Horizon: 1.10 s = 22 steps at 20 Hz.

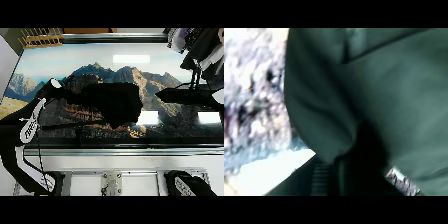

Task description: Fold the clothes and pants, and hang the long-sleeved shirts on hangers.

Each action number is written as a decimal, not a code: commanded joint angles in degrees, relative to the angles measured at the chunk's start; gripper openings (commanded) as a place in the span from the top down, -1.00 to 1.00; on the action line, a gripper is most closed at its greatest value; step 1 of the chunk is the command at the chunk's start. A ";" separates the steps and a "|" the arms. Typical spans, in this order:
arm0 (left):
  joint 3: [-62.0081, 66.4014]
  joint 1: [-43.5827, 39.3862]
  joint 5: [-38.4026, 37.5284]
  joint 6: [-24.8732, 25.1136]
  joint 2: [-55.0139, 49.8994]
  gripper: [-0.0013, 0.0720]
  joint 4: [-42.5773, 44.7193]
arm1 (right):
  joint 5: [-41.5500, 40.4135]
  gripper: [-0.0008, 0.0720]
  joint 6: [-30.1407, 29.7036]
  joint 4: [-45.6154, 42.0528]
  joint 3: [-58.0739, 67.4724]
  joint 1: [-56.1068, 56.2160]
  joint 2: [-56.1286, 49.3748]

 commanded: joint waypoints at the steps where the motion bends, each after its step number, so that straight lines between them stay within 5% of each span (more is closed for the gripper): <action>1: 0.04 -0.15 0.92 -0.74 1.20 0.95 0.55 | 0.70 0.89 4.17 -2.64 -0.04 0.22 -1.42; 4: 0.02 1.99 -0.48 -0.68 5.25 0.95 0.63 | -0.20 0.85 17.73 -15.74 -1.07 3.56 -5.49; 5: 0.02 2.45 -0.66 -0.68 6.43 0.95 0.61 | -1.88 0.39 18.21 -14.78 -2.36 4.79 -7.50; 6: 0.02 2.67 -0.61 -0.66 7.23 0.95 0.61 | -3.61 -0.53 18.16 -11.82 -3.63 5.90 -9.68; 7: 0.02 2.64 -0.61 -0.66 7.85 0.94 0.61 | -5.97 -0.98 18.16 -8.31 -4.79 7.28 -12.44; 12: 0.04 2.60 -1.81 -0.66 9.09 0.95 0.61 | -14.47 -0.98 12.39 3.69 -5.38 13.90 -25.83; 14: 0.00 2.62 -3.26 -0.68 9.53 0.95 0.68 | -17.35 -0.96 9.20 8.41 -5.35 14.95 -28.89; 15: -0.52 2.64 -3.63 -0.70 10.51 0.95 1.46 | -18.49 -0.68 7.93 8.96 -5.29 14.95 -29.55; 17: -3.69 2.47 -2.34 -0.76 14.29 0.95 6.14 | -18.01 0.80 4.76 8.39 -4.28 13.77 -29.03; 22: -17.46 -5.55 0.11 -0.35 30.51 0.95 17.03 | -6.14 0.89 8.48 -14.53 9.84 4.66 -23.37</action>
